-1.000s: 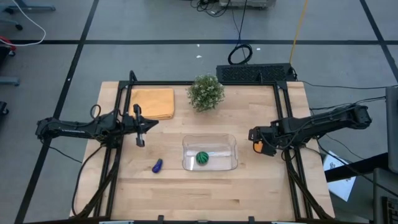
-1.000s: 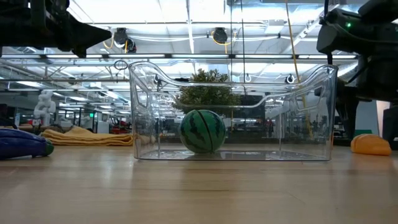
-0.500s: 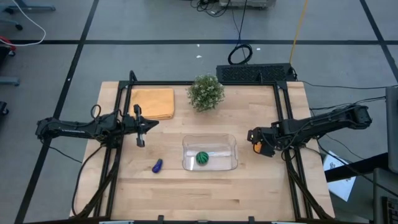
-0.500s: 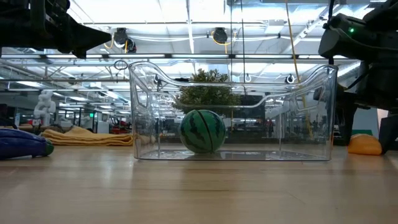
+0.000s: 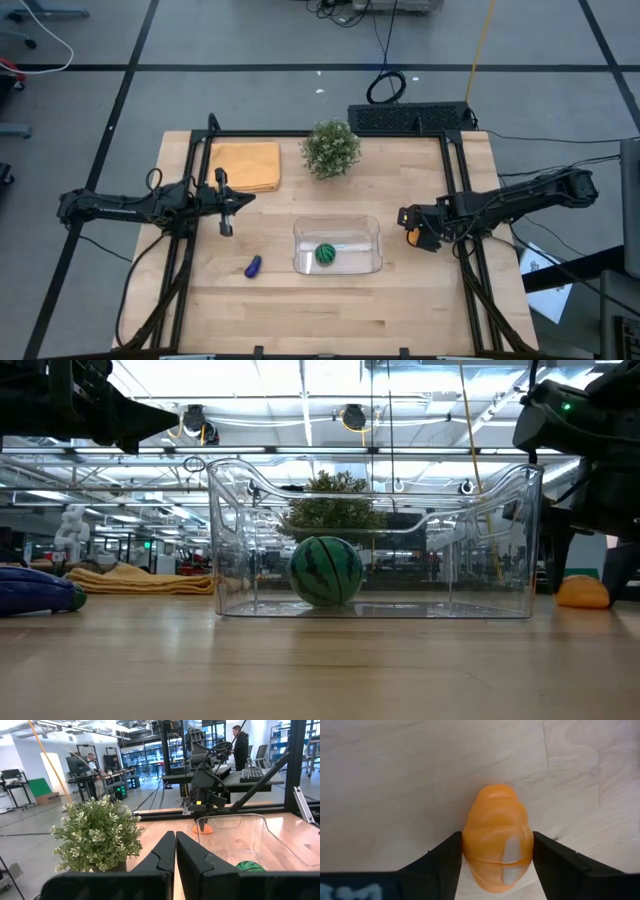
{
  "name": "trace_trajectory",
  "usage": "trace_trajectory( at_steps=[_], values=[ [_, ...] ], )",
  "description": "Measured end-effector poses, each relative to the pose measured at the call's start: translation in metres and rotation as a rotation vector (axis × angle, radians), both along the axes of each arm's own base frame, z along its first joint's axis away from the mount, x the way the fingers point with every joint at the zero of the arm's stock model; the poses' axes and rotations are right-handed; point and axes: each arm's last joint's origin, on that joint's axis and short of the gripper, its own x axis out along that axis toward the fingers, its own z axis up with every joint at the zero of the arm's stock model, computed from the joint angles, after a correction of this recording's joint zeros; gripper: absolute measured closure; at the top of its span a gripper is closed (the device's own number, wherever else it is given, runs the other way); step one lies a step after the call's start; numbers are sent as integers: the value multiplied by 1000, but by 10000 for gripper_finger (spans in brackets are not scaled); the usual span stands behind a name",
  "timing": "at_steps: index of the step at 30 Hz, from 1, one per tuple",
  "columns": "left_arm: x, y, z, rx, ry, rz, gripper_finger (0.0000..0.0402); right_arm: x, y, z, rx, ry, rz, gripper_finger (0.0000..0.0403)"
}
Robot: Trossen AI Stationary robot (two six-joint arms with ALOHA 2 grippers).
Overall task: Pick and placing Produce into tupperware
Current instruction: Put the pumpkin into the transparent bin
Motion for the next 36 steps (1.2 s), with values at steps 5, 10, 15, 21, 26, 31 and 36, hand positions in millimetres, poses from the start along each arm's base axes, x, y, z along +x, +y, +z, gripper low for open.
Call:
trace_trajectory(
  at_steps=[5,10,15,21,26,31,36],
  values=[
    [0,0,0,-2,0,-1,382,1,0,1,-4,-6,-1,209],
    [0,0,0,-3,0,-1,382,11,-1,15,-35,-68,-39,199],
    [0,0,0,-4,0,-1,382,21,0,33,-16,-124,-37,205],
    [0,0,0,-6,0,-1,382,28,1,50,13,-160,-77,203],
    [0,0,0,-7,0,-1,382,33,1,66,58,-192,-175,203],
    [0,0,0,-10,-1,-1,382,39,2,83,112,-239,-280,203],
    [0,0,0,-10,-1,-2,382,43,2,104,194,-284,-417,203]
  ],
)
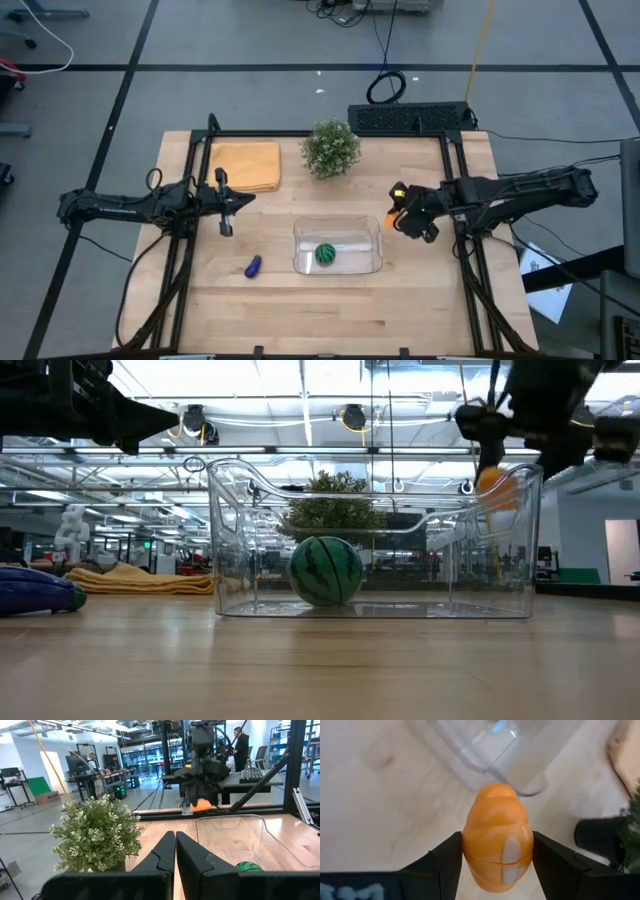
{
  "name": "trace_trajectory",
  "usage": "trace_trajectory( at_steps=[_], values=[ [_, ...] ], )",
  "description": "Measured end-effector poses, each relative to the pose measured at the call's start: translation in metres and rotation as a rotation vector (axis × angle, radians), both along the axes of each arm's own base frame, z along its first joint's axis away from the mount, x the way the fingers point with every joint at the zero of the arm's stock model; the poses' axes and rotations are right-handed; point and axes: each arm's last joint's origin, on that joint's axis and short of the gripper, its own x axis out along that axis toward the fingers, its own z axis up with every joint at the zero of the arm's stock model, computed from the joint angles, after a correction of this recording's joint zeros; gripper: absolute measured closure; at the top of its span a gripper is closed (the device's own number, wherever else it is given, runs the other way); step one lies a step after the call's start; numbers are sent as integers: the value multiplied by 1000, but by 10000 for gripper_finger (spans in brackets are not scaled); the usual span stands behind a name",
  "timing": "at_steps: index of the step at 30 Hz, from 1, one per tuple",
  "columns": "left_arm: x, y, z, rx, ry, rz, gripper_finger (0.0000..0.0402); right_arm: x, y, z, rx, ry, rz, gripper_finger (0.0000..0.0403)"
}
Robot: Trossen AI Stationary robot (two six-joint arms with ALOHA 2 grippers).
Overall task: Pick and placing Produce into tupperware
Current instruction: Put the pumpkin into the transparent bin
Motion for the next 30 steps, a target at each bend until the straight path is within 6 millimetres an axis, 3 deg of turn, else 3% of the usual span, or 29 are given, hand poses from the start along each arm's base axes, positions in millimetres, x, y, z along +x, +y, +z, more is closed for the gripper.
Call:
trace_trajectory(
  at_steps=[9,21,25,30],
  values=[
    [0,0,0,0,0,0,382,-3,5,30,268,-66,-74,205],
    [0,0,1,1,-7,0,382,-36,2,62,469,-303,-243,204],
    [0,0,1,1,-7,0,382,-49,-1,64,557,-395,-318,204],
    [0,0,1,1,-7,0,382,-62,-2,53,658,-478,-371,204]
  ],
)
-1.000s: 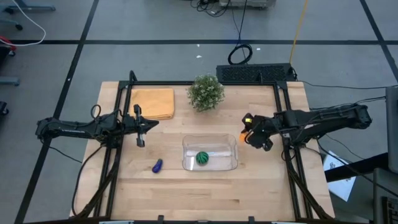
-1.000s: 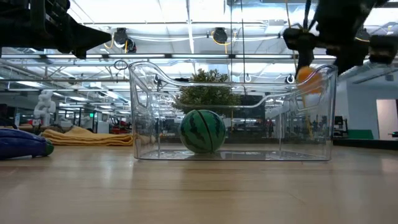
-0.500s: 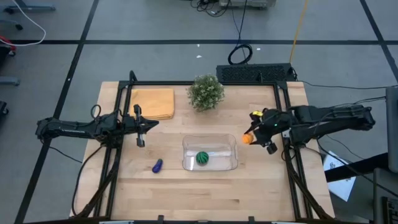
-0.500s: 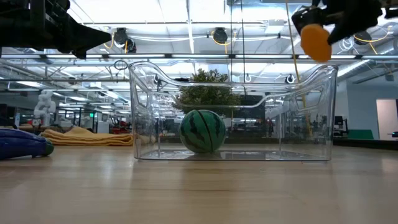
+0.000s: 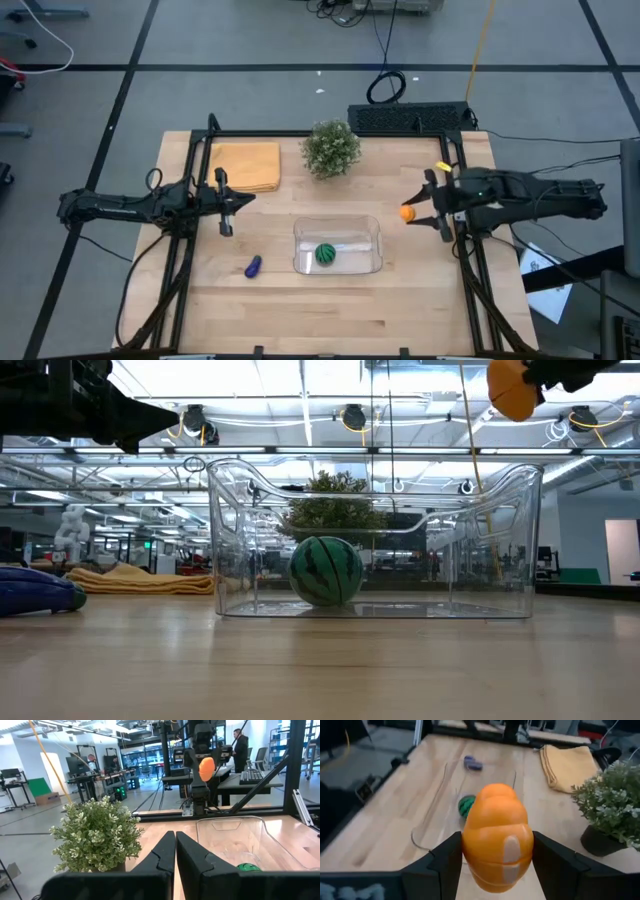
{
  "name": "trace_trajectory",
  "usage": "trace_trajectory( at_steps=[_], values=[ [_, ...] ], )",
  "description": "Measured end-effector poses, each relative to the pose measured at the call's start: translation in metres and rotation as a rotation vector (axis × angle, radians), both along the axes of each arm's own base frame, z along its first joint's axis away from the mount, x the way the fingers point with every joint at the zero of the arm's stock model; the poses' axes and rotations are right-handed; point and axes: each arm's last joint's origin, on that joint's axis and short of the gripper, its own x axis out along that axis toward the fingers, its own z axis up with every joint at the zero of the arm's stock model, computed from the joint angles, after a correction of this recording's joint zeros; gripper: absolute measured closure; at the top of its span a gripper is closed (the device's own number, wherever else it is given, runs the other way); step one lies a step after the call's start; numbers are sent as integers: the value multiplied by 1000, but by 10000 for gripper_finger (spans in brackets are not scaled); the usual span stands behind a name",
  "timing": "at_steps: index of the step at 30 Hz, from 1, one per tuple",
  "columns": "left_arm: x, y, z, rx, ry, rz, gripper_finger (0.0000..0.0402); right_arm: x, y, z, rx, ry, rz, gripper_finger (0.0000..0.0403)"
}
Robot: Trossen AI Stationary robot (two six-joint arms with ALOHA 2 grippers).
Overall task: Pick and placing Produce into tupperware
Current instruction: Put the pumpkin into the transparent bin
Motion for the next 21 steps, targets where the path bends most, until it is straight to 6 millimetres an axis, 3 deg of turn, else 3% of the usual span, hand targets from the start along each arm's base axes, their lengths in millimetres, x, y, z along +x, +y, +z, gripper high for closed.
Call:
trace_trajectory(
  at_steps=[10,21],
  values=[
    [0,0,0,0,0,0,382,-17,0,-8,130,-220,-49,204],
    [0,0,0,10,3,1,382,-12,-1,-58,231,-348,-72,204]
  ],
)
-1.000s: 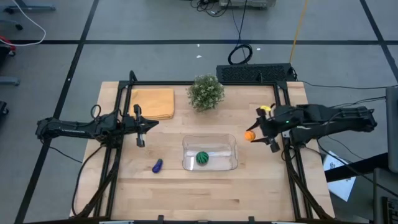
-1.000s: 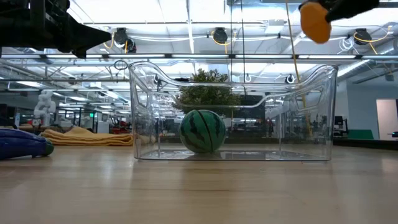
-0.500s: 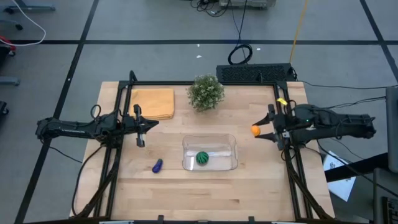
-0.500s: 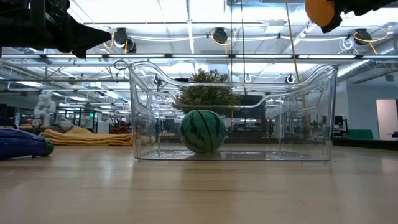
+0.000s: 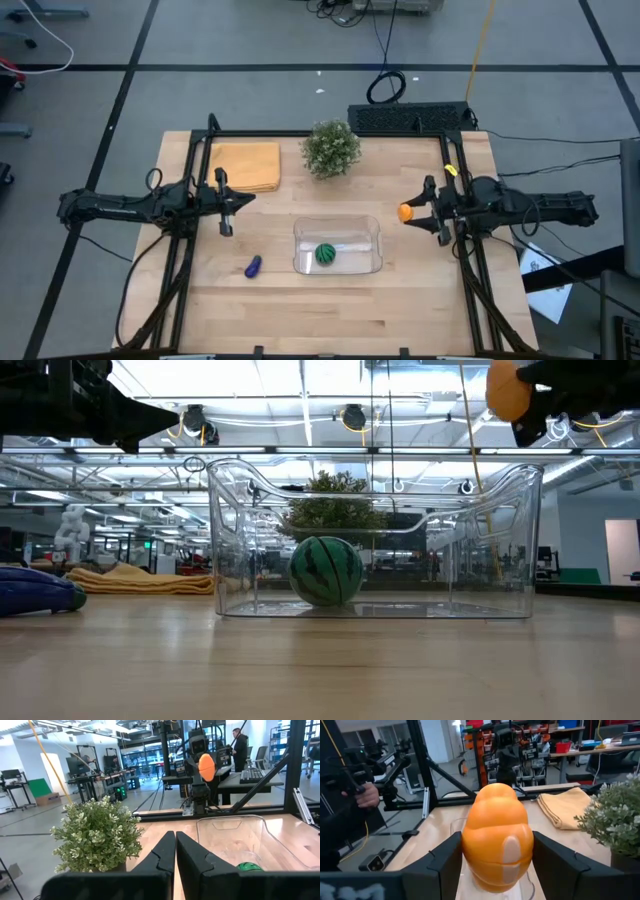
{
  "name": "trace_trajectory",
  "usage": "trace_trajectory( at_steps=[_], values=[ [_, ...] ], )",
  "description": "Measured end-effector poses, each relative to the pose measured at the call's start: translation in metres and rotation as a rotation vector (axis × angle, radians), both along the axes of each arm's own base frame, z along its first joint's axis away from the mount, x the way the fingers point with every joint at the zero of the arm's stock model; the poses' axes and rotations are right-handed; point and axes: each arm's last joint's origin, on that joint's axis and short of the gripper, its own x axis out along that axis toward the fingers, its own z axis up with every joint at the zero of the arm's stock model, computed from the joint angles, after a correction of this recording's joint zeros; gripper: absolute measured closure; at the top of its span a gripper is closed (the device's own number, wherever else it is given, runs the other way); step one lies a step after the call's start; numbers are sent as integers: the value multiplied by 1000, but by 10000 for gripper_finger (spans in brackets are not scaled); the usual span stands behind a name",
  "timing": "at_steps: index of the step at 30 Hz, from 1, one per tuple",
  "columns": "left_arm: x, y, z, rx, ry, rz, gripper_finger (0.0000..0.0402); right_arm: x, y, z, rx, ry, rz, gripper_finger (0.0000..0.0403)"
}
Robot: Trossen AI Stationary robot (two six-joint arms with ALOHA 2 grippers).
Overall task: Pick and placing Produce into tupperware
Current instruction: Put the pumpkin into the transparent bin
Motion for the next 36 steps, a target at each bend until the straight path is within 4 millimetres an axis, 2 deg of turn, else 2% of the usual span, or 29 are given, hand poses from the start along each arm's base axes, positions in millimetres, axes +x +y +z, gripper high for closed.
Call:
trace_trajectory(
  at_steps=[13,20,36],
  values=[
    [0,0,-1,3,7,1,382,-1,-1,-26,5,-4,-31,204],
    [0,0,-1,7,6,1,382,1,-1,-35,33,-62,-26,204],
    [0,0,-1,4,6,1,382,1,-1,-35,33,-65,-25,204]
  ],
)
